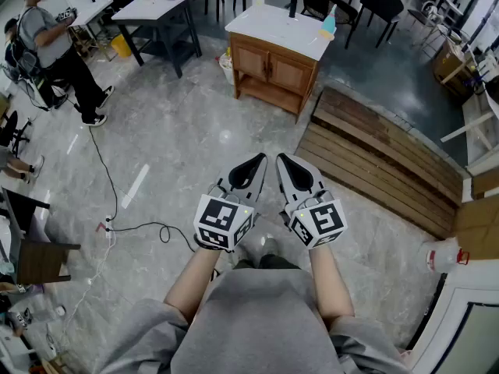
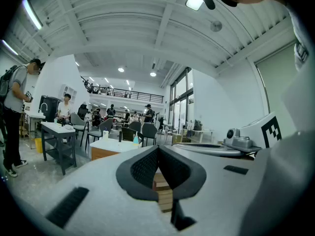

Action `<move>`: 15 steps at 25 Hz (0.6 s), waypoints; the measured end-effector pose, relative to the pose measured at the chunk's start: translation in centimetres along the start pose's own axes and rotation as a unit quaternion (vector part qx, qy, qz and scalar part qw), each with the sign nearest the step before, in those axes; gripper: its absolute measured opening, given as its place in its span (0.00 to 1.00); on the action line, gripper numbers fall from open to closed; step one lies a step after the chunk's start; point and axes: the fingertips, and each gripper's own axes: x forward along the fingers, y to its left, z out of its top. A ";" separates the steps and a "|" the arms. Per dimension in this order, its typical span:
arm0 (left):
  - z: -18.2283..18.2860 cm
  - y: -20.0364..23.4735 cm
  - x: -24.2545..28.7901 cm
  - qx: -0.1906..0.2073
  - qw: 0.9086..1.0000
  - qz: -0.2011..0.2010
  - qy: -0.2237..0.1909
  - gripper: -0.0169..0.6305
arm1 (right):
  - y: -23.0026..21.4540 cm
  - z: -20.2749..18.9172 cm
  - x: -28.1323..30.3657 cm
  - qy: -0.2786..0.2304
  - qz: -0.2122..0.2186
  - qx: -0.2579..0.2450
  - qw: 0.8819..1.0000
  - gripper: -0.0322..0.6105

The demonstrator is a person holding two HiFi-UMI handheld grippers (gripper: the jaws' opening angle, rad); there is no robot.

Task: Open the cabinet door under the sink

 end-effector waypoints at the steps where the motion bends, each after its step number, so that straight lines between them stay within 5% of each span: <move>1: 0.0 -0.3 0.4 0.000 1.000 0.000 0.000 0.04 | -0.5 0.0 -0.2 -0.001 0.000 0.002 1.000 0.06; 15: -1.8 -4.4 5.9 0.000 1.000 0.001 0.031 0.04 | -7.2 -0.9 -2.9 0.001 0.009 0.020 1.000 0.06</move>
